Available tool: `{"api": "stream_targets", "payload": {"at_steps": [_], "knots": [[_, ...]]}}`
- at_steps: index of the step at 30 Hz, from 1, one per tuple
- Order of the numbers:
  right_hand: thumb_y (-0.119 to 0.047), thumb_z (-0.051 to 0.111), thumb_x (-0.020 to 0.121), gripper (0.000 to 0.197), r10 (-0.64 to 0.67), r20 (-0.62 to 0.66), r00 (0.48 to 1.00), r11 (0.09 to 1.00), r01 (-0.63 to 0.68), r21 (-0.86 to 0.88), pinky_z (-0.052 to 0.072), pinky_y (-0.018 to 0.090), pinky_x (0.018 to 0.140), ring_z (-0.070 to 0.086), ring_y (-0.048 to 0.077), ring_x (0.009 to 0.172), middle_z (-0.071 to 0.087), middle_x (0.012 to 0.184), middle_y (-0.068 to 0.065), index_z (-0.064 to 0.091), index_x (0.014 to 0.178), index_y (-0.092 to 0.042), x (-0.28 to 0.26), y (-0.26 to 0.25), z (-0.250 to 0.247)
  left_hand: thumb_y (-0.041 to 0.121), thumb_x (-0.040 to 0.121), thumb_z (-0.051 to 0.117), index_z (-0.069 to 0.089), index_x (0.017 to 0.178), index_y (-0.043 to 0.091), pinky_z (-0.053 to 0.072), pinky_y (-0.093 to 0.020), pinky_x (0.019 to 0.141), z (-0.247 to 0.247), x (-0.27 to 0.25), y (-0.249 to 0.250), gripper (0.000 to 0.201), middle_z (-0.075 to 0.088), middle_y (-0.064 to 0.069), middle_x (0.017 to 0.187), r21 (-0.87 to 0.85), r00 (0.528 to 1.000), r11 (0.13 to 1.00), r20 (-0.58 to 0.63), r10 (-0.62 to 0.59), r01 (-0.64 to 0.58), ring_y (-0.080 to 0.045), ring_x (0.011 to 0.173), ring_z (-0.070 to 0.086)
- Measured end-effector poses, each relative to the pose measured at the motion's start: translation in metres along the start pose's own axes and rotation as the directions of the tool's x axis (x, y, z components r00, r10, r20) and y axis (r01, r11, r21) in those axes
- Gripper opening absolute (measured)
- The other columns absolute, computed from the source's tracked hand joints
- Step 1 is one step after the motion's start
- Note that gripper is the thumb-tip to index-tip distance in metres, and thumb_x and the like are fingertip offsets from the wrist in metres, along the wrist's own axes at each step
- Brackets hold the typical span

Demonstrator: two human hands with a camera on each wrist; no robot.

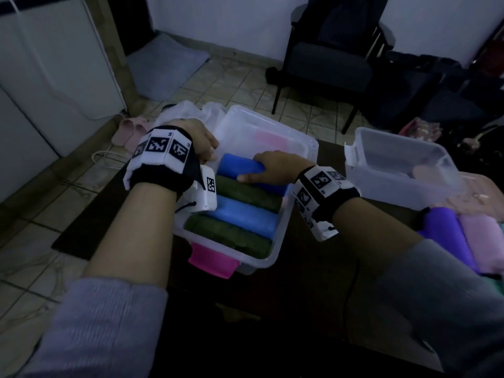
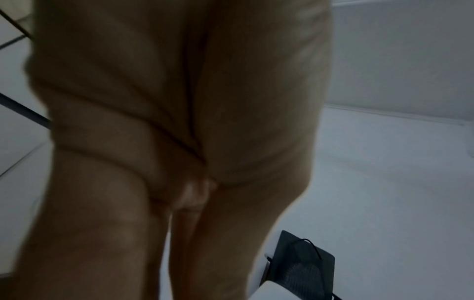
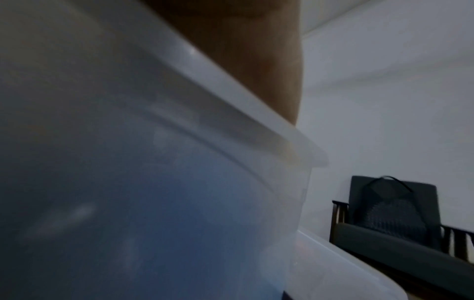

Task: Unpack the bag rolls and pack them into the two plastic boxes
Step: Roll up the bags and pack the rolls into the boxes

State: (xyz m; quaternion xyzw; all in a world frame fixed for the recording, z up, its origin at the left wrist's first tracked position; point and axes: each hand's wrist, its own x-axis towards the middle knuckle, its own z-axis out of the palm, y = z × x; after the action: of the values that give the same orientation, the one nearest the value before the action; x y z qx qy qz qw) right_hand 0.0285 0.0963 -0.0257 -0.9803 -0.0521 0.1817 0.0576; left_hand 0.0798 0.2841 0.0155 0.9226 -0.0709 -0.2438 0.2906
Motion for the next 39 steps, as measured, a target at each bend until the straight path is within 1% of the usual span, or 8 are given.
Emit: {"api": "stream_targets", "payload": {"at_steps": [4,9,12,22,29,31,36,39], "knots": [[-0.067,0.019,0.091,0.073,0.078,0.010,0.997,0.996,-0.078,-0.042,0.039,0.036,0.092,0.052,0.024,0.099,0.056,0.120,0.011,0.054,0.123,-0.010,0.002,-0.009,0.005,0.010,0.080,0.072,0.065,0.114,0.013,0.047,-0.012,0.051,0.000,-0.003,0.000,0.035,0.063,0.003,0.065,-0.024,1.000,1.000,-0.023,0.017,-0.018,-0.007,0.057,0.057],[-0.061,0.025,0.094,0.067,0.131,-0.045,0.990,0.991,-0.130,0.028,0.037,0.043,0.102,0.047,0.030,0.119,0.044,0.135,0.014,0.041,0.135,-0.012,-0.005,-0.017,0.012,0.008,0.084,0.068,0.060,0.121,0.009,0.049,-0.036,0.091,0.002,-0.003,0.004,0.038,0.066,-0.017,0.098,-0.051,0.999,0.998,0.016,-0.042,0.043,-0.024,0.083,0.058],[-0.066,0.026,0.091,0.071,0.107,-0.101,0.989,0.993,-0.101,0.056,0.031,0.047,0.107,0.036,0.033,0.131,0.032,0.146,0.013,0.026,0.146,-0.019,-0.017,-0.025,0.013,0.007,0.085,0.066,0.057,0.125,0.008,0.044,-0.044,0.101,0.004,-0.003,0.008,0.041,0.062,-0.020,0.104,-0.048,0.997,0.996,0.023,-0.077,0.078,-0.026,0.093,0.055],[-0.069,0.026,0.089,0.080,0.131,0.000,0.991,0.988,-0.131,0.080,0.003,0.050,0.116,0.001,0.033,0.145,-0.006,0.159,0.005,-0.008,0.150,-0.029,-0.026,-0.037,0.036,0.006,0.087,0.062,0.053,0.129,0.006,0.044,-0.043,0.100,0.007,-0.008,0.012,0.042,0.058,-0.020,0.108,-0.064,0.993,0.991,0.028,-0.117,0.119,-0.026,0.093,0.052],[-0.063,0.032,0.091,0.077,0.091,-0.105,0.990,0.985,-0.074,0.153,0.009,0.049,0.116,0.010,0.032,0.144,0.011,0.157,0.010,0.006,0.151,-0.022,-0.028,-0.036,0.035,0.009,0.086,0.066,0.056,0.126,0.008,0.044,-0.032,0.082,0.006,-0.008,0.015,0.042,0.058,-0.015,0.100,0.089,0.997,0.994,0.001,-0.071,0.071,-0.025,0.085,0.054],[-0.049,0.041,0.095,0.064,0.031,-0.323,0.946,0.959,0.063,0.275,0.016,0.042,0.115,0.022,0.031,0.140,0.030,0.150,0.013,0.025,0.147,-0.014,-0.033,-0.036,0.033,0.007,0.086,0.065,0.056,0.125,0.006,0.044,-0.031,0.082,0.009,-0.012,0.020,0.041,0.060,-0.015,0.103,0.152,0.996,0.985,-0.013,-0.085,0.086,-0.026,0.087,0.057],[-0.019,0.054,0.094,0.032,0.116,-0.732,0.671,0.817,0.354,0.455,0.027,0.027,0.104,0.043,0.024,0.122,0.054,0.126,0.013,0.055,0.123,-0.005,-0.065,-0.021,0.035,0.035,0.092,0.055,0.042,0.139,0.007,0.035,-0.036,0.104,0.024,-0.037,0.058,0.056,0.042,-0.016,0.142,0.365,0.991,0.930,-0.130,0.013,0.036,-0.030,0.127,0.042],[-0.023,0.051,0.095,0.031,0.222,-0.699,0.680,0.797,0.286,0.531,0.028,0.024,0.101,0.041,0.017,0.123,0.051,0.129,0.007,0.054,0.124,-0.011,-0.091,0.010,0.043,0.046,0.088,0.055,0.039,0.141,0.021,0.035,-0.042,0.107,0.035,-0.063,0.091,0.060,0.040,-0.008,0.146,0.307,0.985,0.944,-0.082,0.151,-0.119,-0.028,0.130,0.041]]}}
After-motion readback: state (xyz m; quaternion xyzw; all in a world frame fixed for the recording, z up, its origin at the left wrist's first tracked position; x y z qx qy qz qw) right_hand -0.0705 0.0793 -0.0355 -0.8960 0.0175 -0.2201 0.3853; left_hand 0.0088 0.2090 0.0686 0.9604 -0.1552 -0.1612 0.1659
